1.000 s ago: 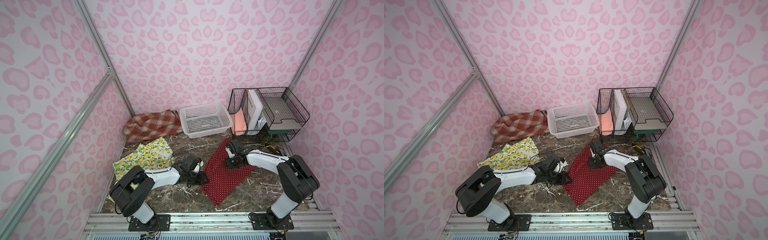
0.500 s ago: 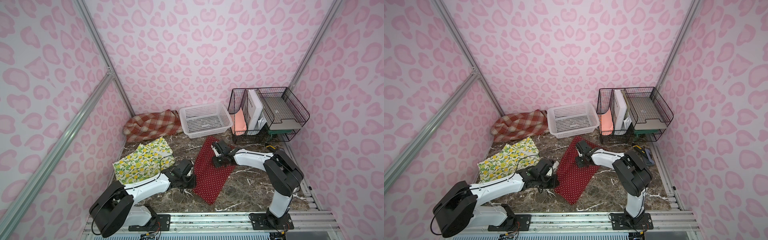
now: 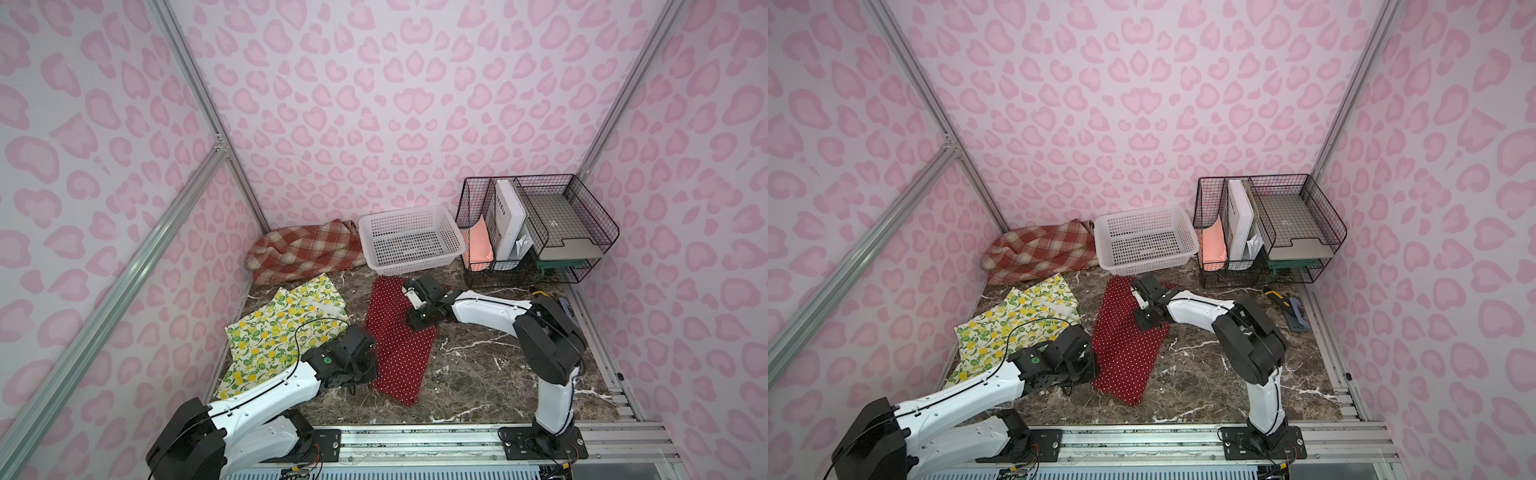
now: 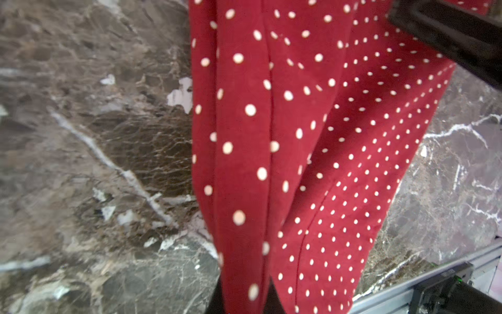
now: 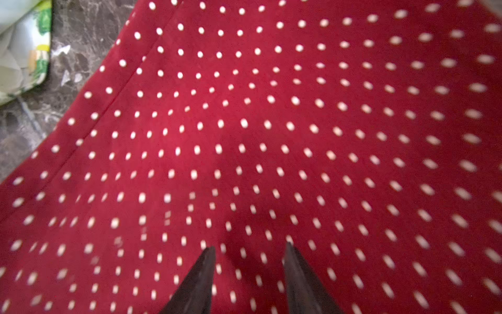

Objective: Roll up the skirts
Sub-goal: Adjust the skirt at the center of the board, then roll the skirt at the center of the board.

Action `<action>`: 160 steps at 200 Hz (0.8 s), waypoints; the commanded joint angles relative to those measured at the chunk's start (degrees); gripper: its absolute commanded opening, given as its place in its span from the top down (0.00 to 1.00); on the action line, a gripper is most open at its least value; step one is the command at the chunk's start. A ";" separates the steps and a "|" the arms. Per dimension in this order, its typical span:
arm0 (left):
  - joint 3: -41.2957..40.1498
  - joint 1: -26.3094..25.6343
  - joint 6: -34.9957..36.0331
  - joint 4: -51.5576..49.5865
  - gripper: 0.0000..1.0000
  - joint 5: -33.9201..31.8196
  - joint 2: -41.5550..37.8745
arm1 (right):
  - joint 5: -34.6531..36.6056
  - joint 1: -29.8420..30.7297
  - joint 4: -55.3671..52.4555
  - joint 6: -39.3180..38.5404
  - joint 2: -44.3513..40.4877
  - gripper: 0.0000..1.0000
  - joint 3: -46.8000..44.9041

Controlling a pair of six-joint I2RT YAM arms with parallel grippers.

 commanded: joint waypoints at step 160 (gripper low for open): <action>7.18 0.65 -13.61 -6.18 1.00 6.28 7.16 | 30.48 41.15 13.49 -2.93 -21.33 0.10 -22.87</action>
